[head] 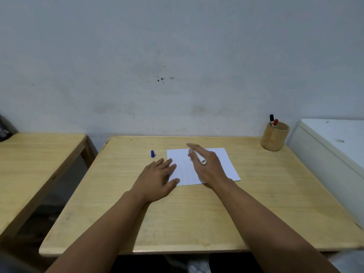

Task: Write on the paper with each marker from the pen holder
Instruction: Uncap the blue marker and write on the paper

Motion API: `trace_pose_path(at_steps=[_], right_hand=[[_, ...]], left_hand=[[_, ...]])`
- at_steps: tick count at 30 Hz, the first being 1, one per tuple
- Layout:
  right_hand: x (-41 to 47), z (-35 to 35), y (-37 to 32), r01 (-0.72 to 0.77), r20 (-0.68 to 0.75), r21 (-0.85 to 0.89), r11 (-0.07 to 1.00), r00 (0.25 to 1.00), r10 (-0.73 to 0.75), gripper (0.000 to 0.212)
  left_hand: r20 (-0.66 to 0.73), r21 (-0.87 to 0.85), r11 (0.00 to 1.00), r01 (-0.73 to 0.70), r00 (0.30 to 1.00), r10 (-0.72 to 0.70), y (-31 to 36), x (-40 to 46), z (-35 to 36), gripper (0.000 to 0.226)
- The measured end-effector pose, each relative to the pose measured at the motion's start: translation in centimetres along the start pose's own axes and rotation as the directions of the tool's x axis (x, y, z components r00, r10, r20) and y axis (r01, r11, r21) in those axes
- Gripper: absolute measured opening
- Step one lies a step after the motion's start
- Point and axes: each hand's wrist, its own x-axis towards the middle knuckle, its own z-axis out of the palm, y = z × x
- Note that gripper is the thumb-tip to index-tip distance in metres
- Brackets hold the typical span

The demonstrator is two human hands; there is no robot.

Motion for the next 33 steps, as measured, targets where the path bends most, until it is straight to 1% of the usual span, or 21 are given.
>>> trace_pose_path(at_steps=[1, 3, 4, 7, 10, 11, 14, 15, 18, 21, 23, 30, 33], right_hand=[[0.8, 0.5, -0.7, -0.052, -0.055, 0.141, 0.989, 0.997, 0.06, 0.037], [2.9, 1.5, -2.3, -0.123, -0.116, 0.319, 0.94, 0.979, 0.167, 0.024], [3.9, 2.0, -3.0, -0.16, -0.115, 0.374, 0.913, 0.969, 0.217, 0.019], [6.3, 3.6, -4.6, -0.242, -0.081, 0.451, 0.859, 0.947, 0.31, 0.025], [7.5, 5.2, -3.9, -0.275, -0.029, 0.442, 0.854, 0.947, 0.32, 0.021], [7.5, 5.6, -3.5, -0.285, -0.021, 0.439, 0.852, 0.945, 0.326, 0.023], [7.2, 6.6, -2.0, -0.305, -0.035, 0.423, 0.853, 0.935, 0.352, 0.04], [7.1, 6.8, -1.8, -0.31, -0.039, 0.414, 0.856, 0.933, 0.357, 0.04], [7.3, 7.0, -1.3, -0.319, -0.027, 0.411, 0.854, 0.932, 0.361, 0.029], [7.3, 7.1, -1.2, -0.329, -0.015, 0.393, 0.859, 0.931, 0.364, 0.027], [7.2, 7.1, -1.1, -0.337, -0.005, 0.392, 0.856, 0.93, 0.368, 0.027], [7.3, 7.2, -0.7, -0.329, 0.013, 0.376, 0.866, 0.936, 0.351, 0.026], [7.4, 7.3, -0.5, -0.322, 0.013, 0.341, 0.883, 0.941, 0.338, 0.026]], left_hand=[[-0.004, 0.002, 1.0, -0.001, 1.0, 0.001, -0.1, 0.0, 0.1, 0.071], [0.001, 0.012, 1.0, -0.001, 1.0, 0.001, -0.2, 0.0, 0.2, 0.069], [0.007, 0.02, 1.0, 0.001, 1.0, -0.001, -0.3, 0.1, 0.3, 0.067], [0.035, 0.035, 0.999, 0.003, 0.999, -0.004, -0.5, 0.2, 0.4, 0.068], [0.034, 0.037, 0.999, 0.0, 0.999, -0.001, -0.6, 0.2, 0.4, 0.067], [0.032, 0.039, 0.999, -0.001, 0.999, 0.0, -0.5, 0.1, 0.4, 0.067], [0.032, 0.036, 0.999, 0.007, 0.999, -0.008, -0.5, 0.1, 0.5, 0.07], [0.03, 0.035, 0.999, 0.019, 0.999, -0.02, -0.4, 0.1, 0.5, 0.072], [0.03, 0.063, 0.991, 0.117, 0.992, -0.119, -0.3, -0.1, 0.4, 0.085], [0.054, 0.118, 0.964, 0.238, 0.968, -0.245, -0.4, -0.7, 0.0, 0.096], [0.064, 0.122, 0.955, 0.271, 0.958, -0.28, -0.5, -0.9, -0.2, 0.099], [0.066, 0.13, 0.951, 0.281, 0.955, -0.291, -0.6, -0.8, -0.2, 0.103], [0.07, 0.133, 0.952, 0.277, 0.955, -0.288, -0.6, -0.8, -0.2, 0.105]])
